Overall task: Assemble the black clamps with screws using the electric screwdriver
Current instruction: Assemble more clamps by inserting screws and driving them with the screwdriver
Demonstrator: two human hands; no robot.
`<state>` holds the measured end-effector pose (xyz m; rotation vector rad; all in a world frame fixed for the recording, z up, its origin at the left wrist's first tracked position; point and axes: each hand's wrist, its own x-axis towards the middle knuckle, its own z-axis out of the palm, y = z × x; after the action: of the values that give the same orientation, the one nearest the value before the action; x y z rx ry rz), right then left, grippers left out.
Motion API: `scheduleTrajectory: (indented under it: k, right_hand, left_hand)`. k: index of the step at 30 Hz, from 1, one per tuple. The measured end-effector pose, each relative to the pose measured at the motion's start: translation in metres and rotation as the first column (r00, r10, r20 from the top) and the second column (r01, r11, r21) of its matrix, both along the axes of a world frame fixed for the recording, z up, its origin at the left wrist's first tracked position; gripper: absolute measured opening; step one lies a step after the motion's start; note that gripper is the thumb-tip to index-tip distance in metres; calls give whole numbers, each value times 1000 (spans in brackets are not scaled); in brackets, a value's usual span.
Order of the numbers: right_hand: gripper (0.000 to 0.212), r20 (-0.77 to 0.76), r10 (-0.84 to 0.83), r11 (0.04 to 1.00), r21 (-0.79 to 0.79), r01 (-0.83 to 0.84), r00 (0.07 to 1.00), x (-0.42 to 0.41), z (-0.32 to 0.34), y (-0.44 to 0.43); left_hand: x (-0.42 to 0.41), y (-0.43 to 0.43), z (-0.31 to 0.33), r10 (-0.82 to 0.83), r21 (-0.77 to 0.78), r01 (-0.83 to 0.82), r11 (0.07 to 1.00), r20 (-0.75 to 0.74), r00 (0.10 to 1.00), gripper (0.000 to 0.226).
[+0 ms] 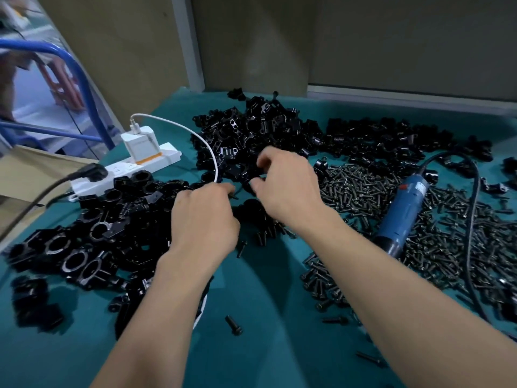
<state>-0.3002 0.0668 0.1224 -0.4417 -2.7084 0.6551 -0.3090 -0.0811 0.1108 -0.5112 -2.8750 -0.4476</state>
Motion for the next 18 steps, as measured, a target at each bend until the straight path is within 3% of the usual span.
scheduleTrajectory:
  k: [2, 4, 7, 8, 9, 10, 11, 12, 13, 16, 18]
  right_hand:
    - [38, 141, 118, 987, 91, -132, 983, -10, 0, -1]
    - [22, 232, 181, 979, 55, -198, 956, -17, -2, -2]
    - [13, 61, 94, 957, -280, -74, 994, -15, 3, 17]
    - [13, -20, 21, 872, -488, -28, 1000, -7, 8, 26]
    - [12, -79, -48, 695, -718, -23, 996, 2, 13, 35]
    - [10, -108, -92, 461, -886, -54, 990, 14, 18, 43]
    - [10, -124, -112, 262, -961, -91, 986, 27, 21, 50]
    - [12, -132, -114, 157, -981, -113, 985, 39, 22, 57]
    - [14, -129, -104, 127, -985, -115, 986, 52, 21, 63]
    - [12, -141, -52, 167, -977, -130, 989, 90, 19, 78]
    - [13, -133, -39, 270, -956, -118, 990, 114, 18, 89]
  left_hand:
    - [0, 6, 2, -13, 9, 12, 1000, 27, 1000, 67]
    - [-2, 10, 5, -32, -40, 35, 999, 89, 995, 66]
    - [-5, 11, 11, -3, 123, -9, 992, 96, 995, 59]
    - [-3, 12, 13, 7, 258, -26, 966, 72, 997, 53]
    - [0, 15, 16, 3, 413, -26, 910, 57, 998, 46]
    - [7, 22, 20, -39, 549, 0, 836, 60, 997, 40]
    - [15, 31, 22, -120, 642, 49, 765, 69, 990, 36]
    - [22, 42, 22, -214, 703, 88, 706, 93, 972, 36]
    - [29, 54, 21, -300, 748, 96, 656, 141, 943, 37]
    - [46, 88, 11, -435, 818, 58, 572, 243, 867, 35]
    - [53, 108, 1, -456, 868, 0, 497, 261, 851, 33]
